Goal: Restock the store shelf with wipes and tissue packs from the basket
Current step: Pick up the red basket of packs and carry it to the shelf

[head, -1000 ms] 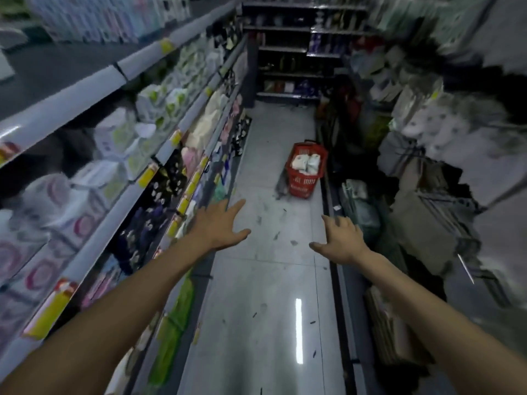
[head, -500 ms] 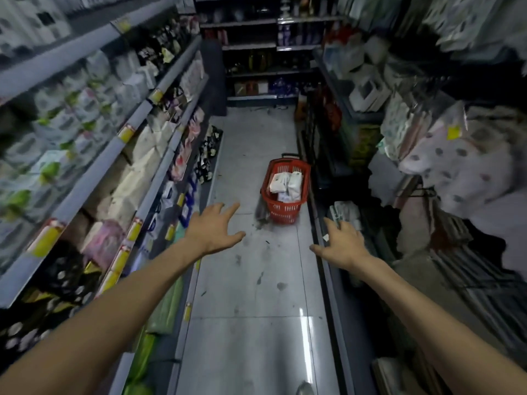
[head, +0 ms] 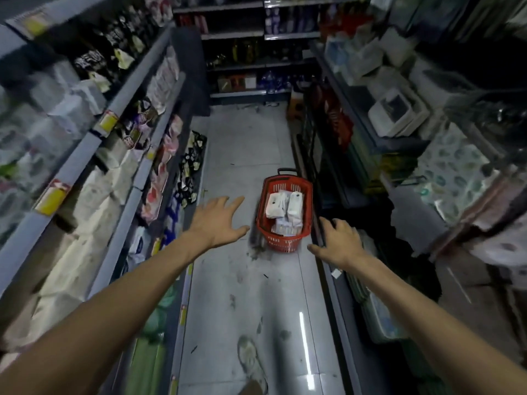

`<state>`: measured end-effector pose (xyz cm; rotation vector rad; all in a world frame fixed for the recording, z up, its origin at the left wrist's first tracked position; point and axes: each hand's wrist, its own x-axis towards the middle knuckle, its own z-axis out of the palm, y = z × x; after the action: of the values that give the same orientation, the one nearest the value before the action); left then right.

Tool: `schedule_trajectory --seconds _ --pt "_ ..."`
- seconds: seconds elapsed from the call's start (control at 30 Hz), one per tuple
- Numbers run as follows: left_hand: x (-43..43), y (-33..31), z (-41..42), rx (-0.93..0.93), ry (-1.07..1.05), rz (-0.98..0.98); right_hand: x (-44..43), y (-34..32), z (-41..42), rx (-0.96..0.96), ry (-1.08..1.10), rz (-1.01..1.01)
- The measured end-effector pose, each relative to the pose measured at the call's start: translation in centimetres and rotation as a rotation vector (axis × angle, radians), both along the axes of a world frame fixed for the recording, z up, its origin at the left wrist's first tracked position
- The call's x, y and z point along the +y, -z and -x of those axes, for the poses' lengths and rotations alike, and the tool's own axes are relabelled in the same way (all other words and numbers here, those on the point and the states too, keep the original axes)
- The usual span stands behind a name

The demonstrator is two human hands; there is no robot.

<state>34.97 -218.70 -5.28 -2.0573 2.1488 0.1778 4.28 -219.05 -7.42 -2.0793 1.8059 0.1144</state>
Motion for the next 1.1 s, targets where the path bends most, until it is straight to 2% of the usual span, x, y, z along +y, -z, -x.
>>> schedule_trajectory --seconds 0.37,0.7,0.93,1.1 --pt "-24.8 5.7 -6.6 -0.047 0.141 -0.125 -18.9 6.4 -6.5 -0.011 0.179 -0.093" --pt "-47.3 16.4 -4.3 -0.094 0.276 -0.27 -34.4 19.8 -6.7 -0.072 0.37 -0.245" --pt "-59.2 25.0 -1.5 -0.138 0.366 -0.386 -40.7 27.2 -6.8 -0.145 0.562 -0.396" --pt "-66.1 31.8 0.7 -0.17 0.426 -0.42 -41.9 33.0 -8.3 -0.306 0.828 -0.484"
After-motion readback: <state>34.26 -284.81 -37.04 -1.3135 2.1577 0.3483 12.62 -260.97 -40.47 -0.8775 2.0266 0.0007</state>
